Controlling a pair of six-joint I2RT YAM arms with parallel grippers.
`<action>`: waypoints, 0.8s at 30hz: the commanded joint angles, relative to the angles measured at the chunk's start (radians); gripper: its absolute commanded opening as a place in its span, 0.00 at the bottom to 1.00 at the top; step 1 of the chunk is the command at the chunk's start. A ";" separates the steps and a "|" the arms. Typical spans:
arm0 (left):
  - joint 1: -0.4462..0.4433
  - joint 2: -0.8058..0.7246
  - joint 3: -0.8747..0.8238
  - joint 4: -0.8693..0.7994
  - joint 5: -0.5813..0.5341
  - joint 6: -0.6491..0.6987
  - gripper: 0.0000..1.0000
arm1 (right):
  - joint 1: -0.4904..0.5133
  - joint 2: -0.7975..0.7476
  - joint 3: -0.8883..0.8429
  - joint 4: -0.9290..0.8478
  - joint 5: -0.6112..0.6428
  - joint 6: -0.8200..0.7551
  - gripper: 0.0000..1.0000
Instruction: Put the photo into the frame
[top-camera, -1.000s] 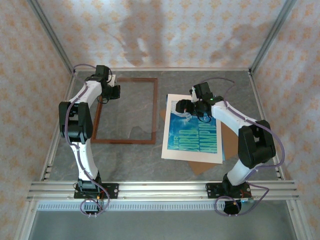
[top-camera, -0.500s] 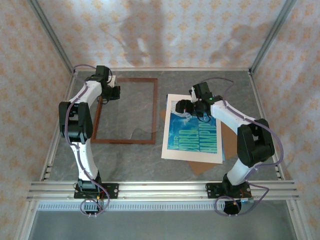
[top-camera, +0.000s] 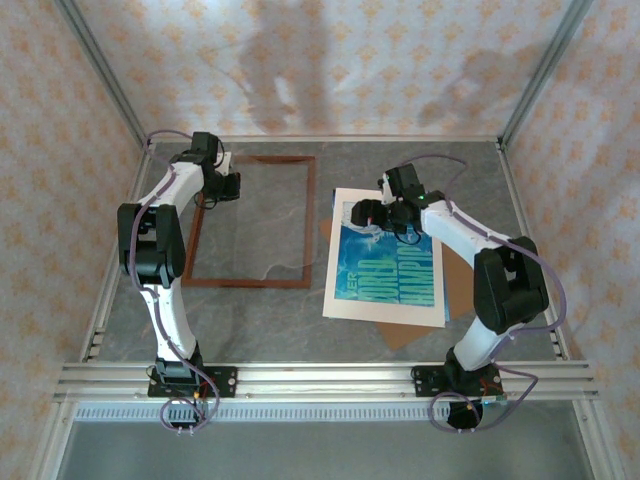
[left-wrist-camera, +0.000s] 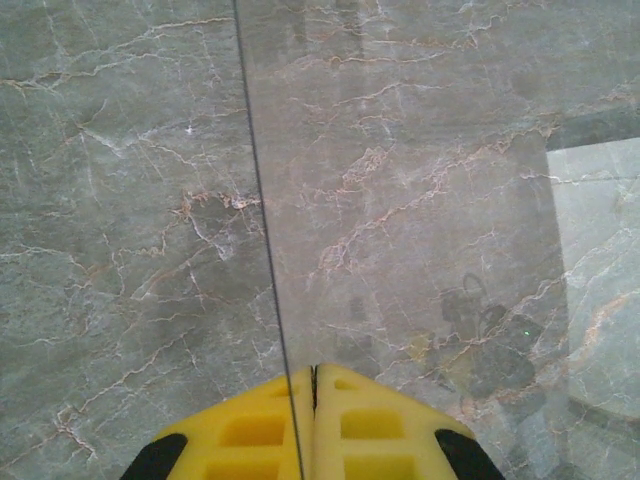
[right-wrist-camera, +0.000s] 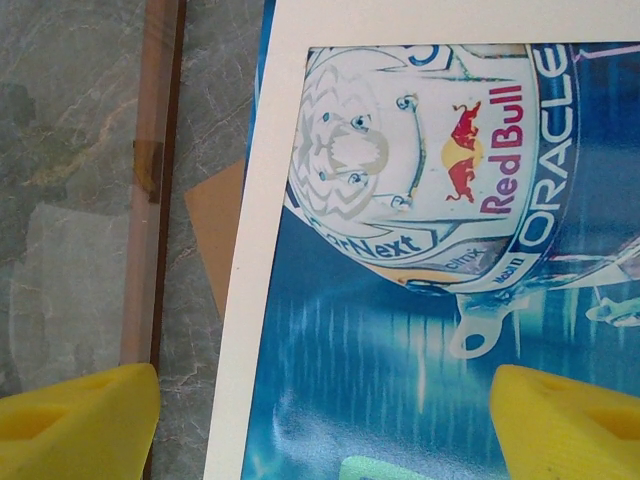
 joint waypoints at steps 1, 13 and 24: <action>0.008 -0.046 -0.021 0.024 0.021 0.003 0.00 | 0.008 0.011 0.033 -0.022 0.018 -0.015 0.86; 0.026 -0.083 -0.068 0.074 0.045 -0.007 0.00 | 0.010 0.021 0.036 -0.025 0.017 -0.020 0.86; 0.036 -0.097 -0.099 0.124 0.107 -0.008 0.00 | 0.009 0.032 0.040 -0.030 0.018 -0.024 0.86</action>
